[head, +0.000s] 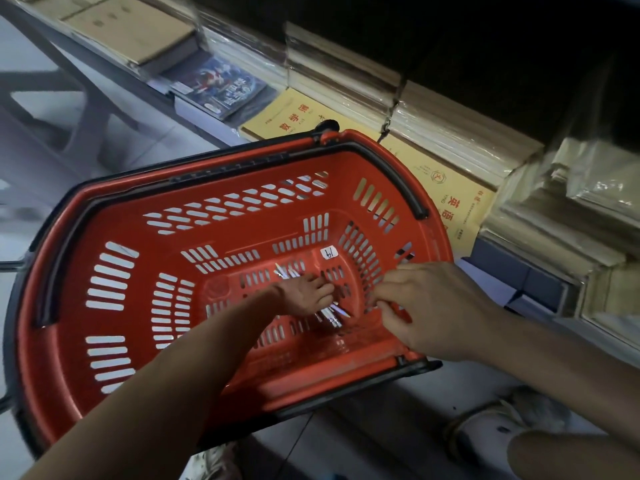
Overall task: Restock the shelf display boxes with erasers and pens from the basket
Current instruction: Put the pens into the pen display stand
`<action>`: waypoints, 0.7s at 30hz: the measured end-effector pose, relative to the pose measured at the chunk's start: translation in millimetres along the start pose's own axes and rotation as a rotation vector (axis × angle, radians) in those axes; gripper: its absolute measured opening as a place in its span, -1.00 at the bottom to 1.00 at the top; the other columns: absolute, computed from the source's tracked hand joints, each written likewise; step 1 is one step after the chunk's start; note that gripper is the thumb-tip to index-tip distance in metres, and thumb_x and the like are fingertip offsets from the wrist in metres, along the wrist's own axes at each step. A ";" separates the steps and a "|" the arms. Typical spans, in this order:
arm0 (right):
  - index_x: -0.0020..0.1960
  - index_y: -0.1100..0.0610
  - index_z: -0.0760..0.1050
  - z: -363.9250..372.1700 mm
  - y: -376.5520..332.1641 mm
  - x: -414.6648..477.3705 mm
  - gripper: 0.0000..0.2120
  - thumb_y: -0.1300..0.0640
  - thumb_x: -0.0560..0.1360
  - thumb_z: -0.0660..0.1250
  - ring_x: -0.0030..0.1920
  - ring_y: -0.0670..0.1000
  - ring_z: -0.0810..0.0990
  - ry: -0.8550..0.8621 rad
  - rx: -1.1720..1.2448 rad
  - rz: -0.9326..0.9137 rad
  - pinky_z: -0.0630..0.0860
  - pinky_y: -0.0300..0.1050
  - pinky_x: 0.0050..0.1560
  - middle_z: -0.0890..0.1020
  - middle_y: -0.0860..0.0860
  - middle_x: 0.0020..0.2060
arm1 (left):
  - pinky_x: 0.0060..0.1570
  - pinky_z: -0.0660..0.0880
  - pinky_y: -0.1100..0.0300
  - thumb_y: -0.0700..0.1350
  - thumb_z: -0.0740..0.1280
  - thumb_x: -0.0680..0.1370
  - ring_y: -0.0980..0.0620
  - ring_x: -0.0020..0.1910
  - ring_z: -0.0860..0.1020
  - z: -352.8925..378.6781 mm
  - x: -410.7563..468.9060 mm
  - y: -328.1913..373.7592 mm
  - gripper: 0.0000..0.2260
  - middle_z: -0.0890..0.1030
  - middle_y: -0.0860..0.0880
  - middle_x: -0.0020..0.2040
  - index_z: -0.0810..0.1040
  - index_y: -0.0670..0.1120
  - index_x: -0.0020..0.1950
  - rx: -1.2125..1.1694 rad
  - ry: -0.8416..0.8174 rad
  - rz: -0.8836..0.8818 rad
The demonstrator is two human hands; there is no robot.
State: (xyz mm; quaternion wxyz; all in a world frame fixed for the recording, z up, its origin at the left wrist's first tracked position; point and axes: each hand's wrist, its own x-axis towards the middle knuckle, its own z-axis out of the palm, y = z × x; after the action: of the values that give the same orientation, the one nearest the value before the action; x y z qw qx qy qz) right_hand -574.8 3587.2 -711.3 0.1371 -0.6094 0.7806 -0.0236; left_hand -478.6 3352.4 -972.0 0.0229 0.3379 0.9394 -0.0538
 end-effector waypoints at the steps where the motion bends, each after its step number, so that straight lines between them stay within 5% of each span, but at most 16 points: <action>1: -0.02 -0.06 0.62 -0.1 -0.5 -0.2 -0.62 -0.08 0.57 0.02 -0.12 -0.09 0.58 0.000 0.001 -0.002 0.52 -0.08 -0.11 0.65 -0.15 -0.16 | -0.20 0.53 -0.01 -0.19 0.14 0.59 -0.22 -0.20 0.57 -1.8 -0.4 1.1 -0.79 0.56 -0.23 -0.05 0.53 -0.23 0.03 -0.045 -0.024 -0.018; 6: -0.06 -0.06 0.61 -2.9 -3.1 -1.0 -0.59 -0.09 0.55 -0.02 -0.13 -0.07 0.59 0.019 -0.013 -0.007 0.51 -0.07 -0.12 0.64 -0.14 -0.18 | -0.32 0.46 -0.06 -0.11 -0.11 0.63 -0.30 -0.22 0.61 -44.0 -11.4 -6.6 -0.55 0.54 -0.35 0.11 0.48 -0.29 0.24 -0.235 -0.112 -0.284; 9: -0.02 -0.06 0.59 -6.8 -4.5 -3.1 -0.56 -0.11 0.56 -0.06 -0.10 -0.06 0.58 -0.016 -0.032 0.001 0.50 -0.07 -0.07 0.62 -0.13 -0.15 | -0.23 0.45 0.00 -0.12 0.06 0.69 -0.27 -0.12 0.64 -92.7 -17.6 -18.5 -0.69 0.57 -0.30 0.15 0.33 -0.21 0.40 -0.323 -0.127 -0.530; 11: -0.01 -0.04 0.58 -7.9 -3.3 -4.9 -0.53 -0.12 0.55 -0.09 -0.10 -0.05 0.57 -0.016 -0.019 -0.010 0.50 -0.08 -0.07 0.61 -0.12 -0.15 | -0.14 0.47 0.00 -0.11 0.13 0.69 -0.27 -0.06 0.63 -131.7 -18.6 -27.3 -0.76 0.62 -0.24 0.04 0.27 -0.13 0.34 -0.420 -0.138 -0.637; 14: 0.02 0.01 0.62 -7.2 -2.8 -3.9 -0.56 -0.11 0.61 -0.02 -0.04 -0.05 0.58 0.047 0.075 0.000 0.50 -0.10 -0.03 0.63 -0.10 -0.10 | -0.24 0.35 0.03 -0.05 0.23 0.68 -0.26 -0.15 0.60 -200.9 -19.3 -34.5 -0.81 0.62 -0.21 -0.11 0.34 -0.13 0.21 -0.594 0.071 -0.793; 18: -0.09 0.06 0.62 -23.9 -6.5 -3.4 -0.69 -0.05 0.67 0.21 -0.14 -0.09 0.63 0.263 0.593 0.236 0.58 0.05 -0.03 0.66 -0.06 -0.18 | -0.41 0.30 0.12 0.06 0.32 0.67 0.06 -0.47 0.45 -309.7 1.4 -23.0 -0.75 0.52 0.08 -0.43 0.48 -0.02 -0.16 -0.926 0.445 -0.973; 21: -0.03 0.08 0.67 -68.8 -22.4 -17.9 -0.63 -0.12 0.69 0.21 -0.21 -0.08 0.72 0.355 1.276 0.475 0.62 -0.17 -0.18 0.74 -0.01 -0.17 | -0.53 0.24 0.23 0.02 0.37 0.64 0.00 -0.57 0.31 -384.9 30.9 -5.1 -0.64 0.36 0.02 -0.52 0.37 -0.04 -0.30 -1.275 0.708 -1.070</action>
State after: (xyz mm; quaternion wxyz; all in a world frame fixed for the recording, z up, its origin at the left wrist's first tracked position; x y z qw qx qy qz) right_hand -566.4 3589.6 -637.2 0.3397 -0.2099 0.7368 -0.5456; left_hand -508.2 3412.9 -591.8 -0.1125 -0.2239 0.7748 0.5804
